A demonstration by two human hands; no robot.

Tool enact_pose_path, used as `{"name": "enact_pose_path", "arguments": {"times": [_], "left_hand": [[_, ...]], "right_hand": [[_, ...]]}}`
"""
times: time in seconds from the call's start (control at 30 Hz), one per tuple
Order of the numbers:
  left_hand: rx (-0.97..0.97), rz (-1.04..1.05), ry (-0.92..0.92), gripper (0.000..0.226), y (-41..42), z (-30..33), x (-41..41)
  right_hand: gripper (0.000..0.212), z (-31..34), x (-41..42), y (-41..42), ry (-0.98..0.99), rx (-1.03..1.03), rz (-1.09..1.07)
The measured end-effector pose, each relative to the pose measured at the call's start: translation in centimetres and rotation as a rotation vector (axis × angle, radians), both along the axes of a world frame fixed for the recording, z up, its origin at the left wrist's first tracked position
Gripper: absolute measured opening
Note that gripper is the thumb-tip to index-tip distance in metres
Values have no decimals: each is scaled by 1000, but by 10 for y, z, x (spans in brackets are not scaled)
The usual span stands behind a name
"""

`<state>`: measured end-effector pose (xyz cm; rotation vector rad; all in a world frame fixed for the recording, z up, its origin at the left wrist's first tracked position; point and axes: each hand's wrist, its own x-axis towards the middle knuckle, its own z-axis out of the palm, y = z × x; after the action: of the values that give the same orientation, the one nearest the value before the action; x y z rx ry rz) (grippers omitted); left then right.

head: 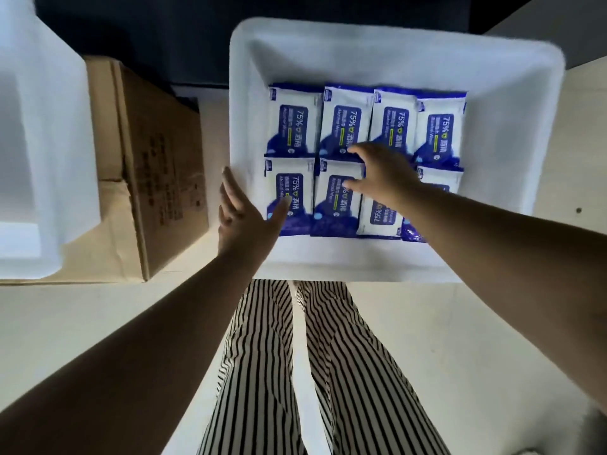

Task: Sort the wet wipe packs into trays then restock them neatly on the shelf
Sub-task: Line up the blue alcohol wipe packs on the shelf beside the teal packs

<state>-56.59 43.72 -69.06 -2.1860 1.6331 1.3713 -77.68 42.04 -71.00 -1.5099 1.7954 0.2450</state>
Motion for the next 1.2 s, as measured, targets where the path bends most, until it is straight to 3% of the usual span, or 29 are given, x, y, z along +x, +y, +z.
{"name": "enact_pose_path", "arguments": {"times": [0.17, 0.37, 0.47, 0.53, 0.6, 0.63, 0.7, 0.77, 0.9, 1.07, 1.2], "left_hand": [[-78, -31, -50, 101, 3, -3, -1], [-10, 2, -34, 100, 1, 0, -3], [-8, 54, -47, 95, 0, 4, -5], [-164, 30, -65, 86, -4, 11, -7], [-303, -58, 50, 70, -14, 25, -14], [-276, -91, 159, 60, -21, 32, -19], [-30, -90, 367, 40, -36, 44, -30], [176, -22, 436, 17, -48, 49, -38], [277, 147, 487, 10, -65, 50, -46], [406, 650, 784, 9, -64, 54, -59], [447, 731, 841, 7, -49, 44, -66]], "right_hand": [[60, -26, 5, -11, 25, 88, 29], [49, -27, 5, -22, 19, 158, 46], [51, -8, 5, -27, -161, 239, -22], [46, 8, 6, -29, -275, 246, -25], [40, 24, 4, -32, -345, 260, -42], [36, 31, 1, -34, -380, 276, -78], [21, 44, -6, -38, -483, 318, -200], [11, 54, -13, -40, -612, 358, -353], [4, 61, -24, -39, -862, 375, -691], [47, 55, -38, -5, -1265, 334, -1220], [54, 36, -28, 33, -1544, 293, -1412]]}}
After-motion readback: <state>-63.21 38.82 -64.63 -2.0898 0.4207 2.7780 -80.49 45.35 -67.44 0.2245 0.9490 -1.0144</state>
